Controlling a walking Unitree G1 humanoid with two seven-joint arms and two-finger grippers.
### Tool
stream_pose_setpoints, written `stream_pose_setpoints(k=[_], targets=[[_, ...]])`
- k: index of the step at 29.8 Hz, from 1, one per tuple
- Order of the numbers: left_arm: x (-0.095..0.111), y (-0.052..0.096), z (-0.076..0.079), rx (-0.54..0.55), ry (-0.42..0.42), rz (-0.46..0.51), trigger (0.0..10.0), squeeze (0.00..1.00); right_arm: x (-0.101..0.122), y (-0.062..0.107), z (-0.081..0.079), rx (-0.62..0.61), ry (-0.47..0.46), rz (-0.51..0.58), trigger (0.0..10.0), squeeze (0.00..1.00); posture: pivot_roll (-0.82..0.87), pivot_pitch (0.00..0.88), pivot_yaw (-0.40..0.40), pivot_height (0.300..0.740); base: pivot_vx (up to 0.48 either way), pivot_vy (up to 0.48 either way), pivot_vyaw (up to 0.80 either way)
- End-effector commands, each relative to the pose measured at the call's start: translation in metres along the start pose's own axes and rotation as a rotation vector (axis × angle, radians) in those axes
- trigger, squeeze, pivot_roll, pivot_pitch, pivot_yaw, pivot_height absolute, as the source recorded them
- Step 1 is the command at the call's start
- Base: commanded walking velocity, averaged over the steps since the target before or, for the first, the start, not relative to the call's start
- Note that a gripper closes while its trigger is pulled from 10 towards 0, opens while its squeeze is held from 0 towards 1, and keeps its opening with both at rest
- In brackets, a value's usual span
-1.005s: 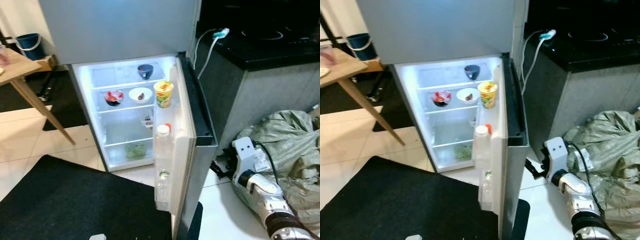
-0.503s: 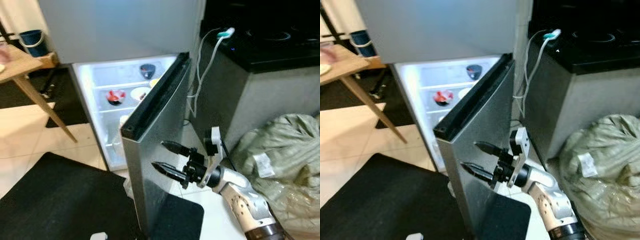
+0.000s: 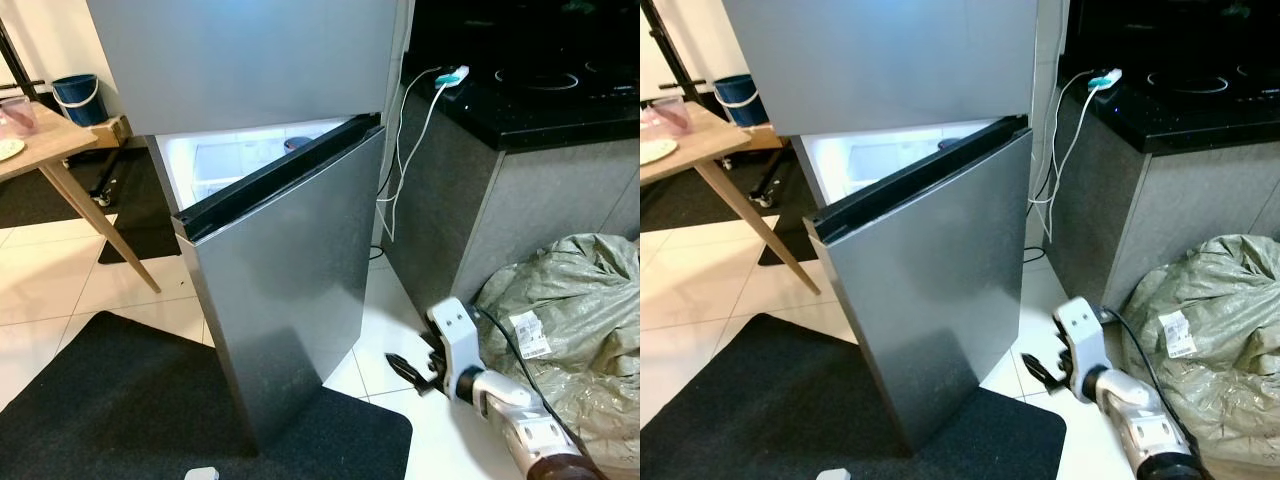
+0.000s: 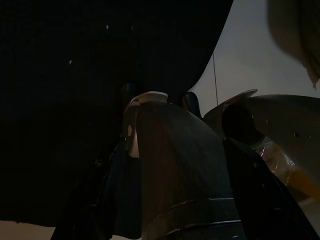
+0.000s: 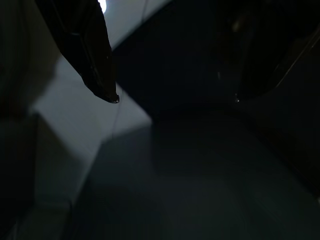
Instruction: Restocking fridge
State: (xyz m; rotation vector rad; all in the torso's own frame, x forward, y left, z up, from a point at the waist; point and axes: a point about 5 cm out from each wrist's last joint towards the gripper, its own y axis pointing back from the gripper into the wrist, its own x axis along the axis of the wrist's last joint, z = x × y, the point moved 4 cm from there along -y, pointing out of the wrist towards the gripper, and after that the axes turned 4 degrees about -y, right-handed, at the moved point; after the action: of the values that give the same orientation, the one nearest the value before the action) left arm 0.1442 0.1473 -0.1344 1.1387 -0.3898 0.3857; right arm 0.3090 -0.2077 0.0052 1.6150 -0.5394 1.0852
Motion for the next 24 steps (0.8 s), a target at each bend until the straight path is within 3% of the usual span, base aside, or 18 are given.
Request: stream_pose_setpoints(k=[1,2,3,4,6,8,9,11,12,15,24], targets=[[-0.010,0.002,-0.001,0.007,0.002,-0.038,10.0,0.00,-0.030,0.005,0.010,-0.071,-0.005,-0.098,10.0,0.00,-0.18,0.043,0.026,0.740,0.000,0.000,0.00],[-0.010,0.002,-0.001,0.011,-0.005,-0.041,10.0,0.00,-0.056,0.014,0.020,-0.141,-0.001,-0.189,10.0,0.00,-0.18,0.043,0.026,0.740,0.000,0.000,0.00],[-0.010,0.002,-0.001,0.011,-0.005,-0.041,10.0,0.00,-0.056,0.014,0.020,-0.141,-0.001,-0.189,10.0,0.00,-0.18,0.043,0.026,0.740,0.000,0.000,0.00],[-0.010,0.002,-0.001,0.014,-0.011,-0.042,10.0,0.00,-0.079,0.023,0.026,-0.189,0.006,-0.271,10.0,0.00,-0.18,0.044,0.024,0.740,0.000,0.000,0.00],[-0.010,0.002,-0.001,0.014,-0.011,-0.042,10.0,0.00,-0.079,0.023,0.026,-0.189,0.006,-0.271,10.0,0.00,-0.18,0.044,0.024,0.740,0.000,0.000,0.00],[-0.011,0.001,-0.001,0.020,-0.016,-0.046,10.0,0.00,-0.137,0.054,0.030,-0.272,0.043,-0.482,10.0,0.00,-0.18,0.045,0.025,0.740,0.000,0.000,0.00],[-0.011,0.001,-0.001,0.020,-0.016,-0.046,10.0,0.00,-0.137,0.054,0.030,-0.272,0.043,-0.482,10.0,0.00,-0.18,0.045,0.025,0.740,0.000,0.000,0.00],[-0.012,0.001,0.000,0.024,-0.019,-0.049,10.0,0.00,-0.171,0.075,0.023,-0.295,0.050,-0.594,10.0,0.00,-0.18,0.047,0.023,0.740,0.000,0.000,0.40],[-0.012,0.001,0.000,0.024,-0.019,-0.049,10.0,0.00,-0.171,0.075,0.023,-0.295,0.050,-0.594,10.0,0.00,-0.18,0.047,0.023,0.740,0.000,0.000,0.79],[-0.012,0.000,0.001,0.022,-0.019,-0.048,10.0,0.00,-0.199,0.092,0.009,-0.279,0.044,-0.688,10.0,0.00,-0.18,0.049,0.021,0.740,0.000,0.000,0.79],[-0.012,0.001,0.000,0.025,-0.025,-0.051,10.0,0.00,-0.216,0.102,0.000,-0.279,0.030,-0.738,10.0,0.00,-0.18,0.052,0.027,0.740,0.000,0.000,0.79]])
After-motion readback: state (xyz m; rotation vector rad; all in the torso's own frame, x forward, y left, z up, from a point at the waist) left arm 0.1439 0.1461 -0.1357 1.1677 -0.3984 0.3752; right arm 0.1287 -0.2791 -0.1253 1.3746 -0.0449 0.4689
